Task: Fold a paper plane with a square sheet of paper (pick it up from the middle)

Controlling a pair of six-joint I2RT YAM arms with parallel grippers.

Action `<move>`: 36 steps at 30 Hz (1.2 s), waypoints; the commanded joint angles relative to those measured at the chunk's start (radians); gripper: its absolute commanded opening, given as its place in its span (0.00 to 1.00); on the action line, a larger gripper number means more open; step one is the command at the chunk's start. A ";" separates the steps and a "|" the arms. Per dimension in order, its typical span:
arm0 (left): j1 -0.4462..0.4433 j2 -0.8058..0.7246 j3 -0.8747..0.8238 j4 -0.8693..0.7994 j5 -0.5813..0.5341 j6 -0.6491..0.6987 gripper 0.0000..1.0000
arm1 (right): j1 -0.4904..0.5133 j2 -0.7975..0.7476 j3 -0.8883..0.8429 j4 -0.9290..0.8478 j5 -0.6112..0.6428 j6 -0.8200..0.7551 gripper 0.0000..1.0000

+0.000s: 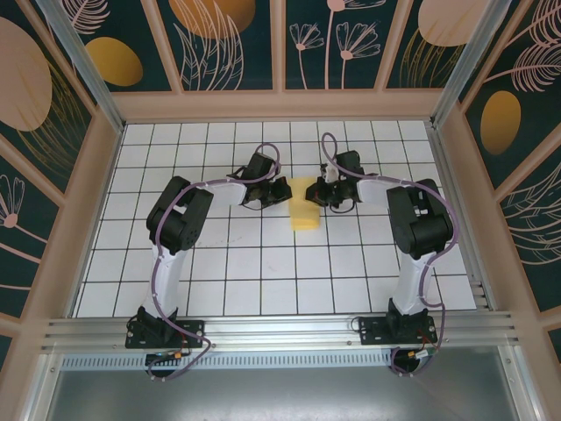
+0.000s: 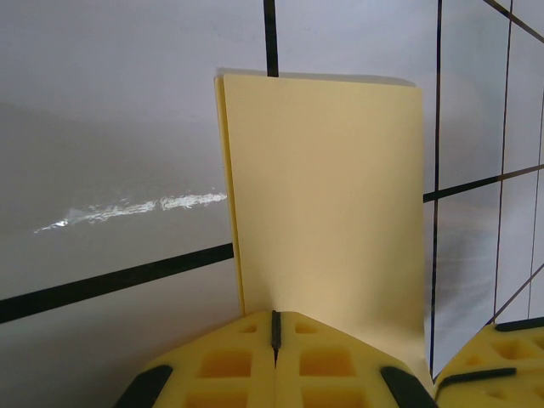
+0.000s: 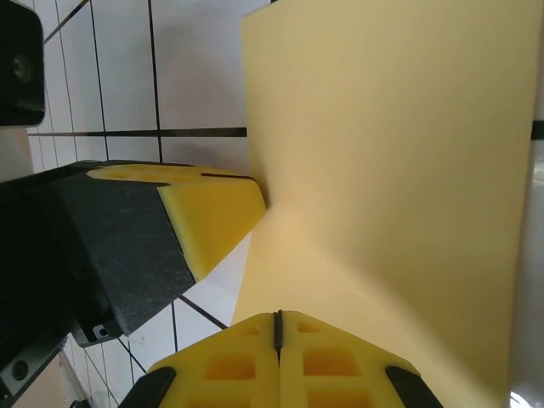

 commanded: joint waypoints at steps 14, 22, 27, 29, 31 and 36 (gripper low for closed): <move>0.022 0.116 -0.112 -0.244 -0.222 -0.011 0.00 | -0.004 -0.020 -0.135 -0.037 0.009 -0.079 0.00; 0.022 0.117 -0.117 -0.246 -0.232 -0.017 0.00 | -0.011 -0.071 -0.202 -0.065 0.018 -0.091 0.00; 0.022 0.116 -0.122 -0.244 -0.236 -0.016 0.00 | -0.010 -0.112 -0.257 -0.100 0.026 -0.091 0.00; 0.022 0.115 -0.124 -0.243 -0.237 -0.017 0.00 | -0.010 -0.129 -0.282 -0.109 0.035 -0.088 0.00; 0.022 0.113 -0.124 -0.241 -0.239 -0.017 0.00 | -0.011 -0.150 -0.311 -0.109 0.048 -0.079 0.00; 0.022 0.105 -0.123 -0.243 -0.241 -0.014 0.00 | -0.011 -0.189 -0.358 -0.098 0.064 -0.069 0.00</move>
